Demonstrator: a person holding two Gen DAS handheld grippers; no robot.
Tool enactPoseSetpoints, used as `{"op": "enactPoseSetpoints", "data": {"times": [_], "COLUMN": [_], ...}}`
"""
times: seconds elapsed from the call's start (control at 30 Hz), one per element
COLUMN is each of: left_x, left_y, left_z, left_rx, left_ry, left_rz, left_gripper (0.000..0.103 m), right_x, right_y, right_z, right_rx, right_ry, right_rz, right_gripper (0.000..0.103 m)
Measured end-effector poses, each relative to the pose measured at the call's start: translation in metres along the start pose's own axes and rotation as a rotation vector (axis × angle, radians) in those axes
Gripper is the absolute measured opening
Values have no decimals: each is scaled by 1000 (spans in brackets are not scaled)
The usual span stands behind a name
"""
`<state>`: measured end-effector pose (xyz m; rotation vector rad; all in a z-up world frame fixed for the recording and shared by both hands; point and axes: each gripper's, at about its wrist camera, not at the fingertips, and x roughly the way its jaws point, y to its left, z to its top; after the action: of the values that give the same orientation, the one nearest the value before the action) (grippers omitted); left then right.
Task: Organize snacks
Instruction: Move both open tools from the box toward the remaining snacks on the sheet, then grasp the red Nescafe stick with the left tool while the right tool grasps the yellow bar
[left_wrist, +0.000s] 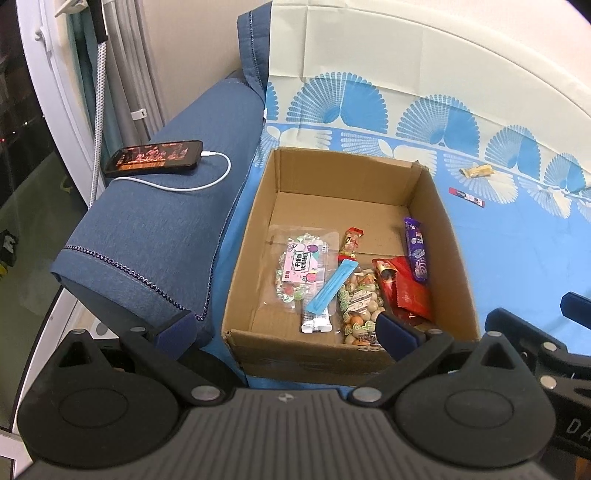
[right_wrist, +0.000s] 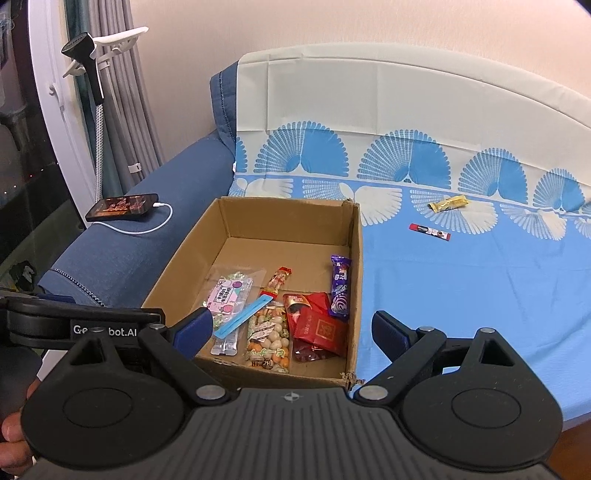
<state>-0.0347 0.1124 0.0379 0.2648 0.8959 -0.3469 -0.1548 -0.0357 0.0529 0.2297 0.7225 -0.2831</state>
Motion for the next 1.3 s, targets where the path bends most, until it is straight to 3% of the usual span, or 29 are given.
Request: {"op": "enactPoseSetpoints", "data": {"times": [0.87,1.1,1.3], "left_x": [13,19,26], "left_y": [-17,-31,-55], "left_z": [7,24,52], "left_rx": [38,35,50], "left_ry": [47,70,54], "left_rz": [39,28,22], "left_gripper": [103,103,103], "right_x": [14,13,22], "right_y": [-24,-63,-124], "right_z": [-5,-2,-4], "right_rx": [69,130,232], "right_ry": [16,-27,-40], "right_rz": [35,-22,-127], "right_gripper": [94,94,94]}}
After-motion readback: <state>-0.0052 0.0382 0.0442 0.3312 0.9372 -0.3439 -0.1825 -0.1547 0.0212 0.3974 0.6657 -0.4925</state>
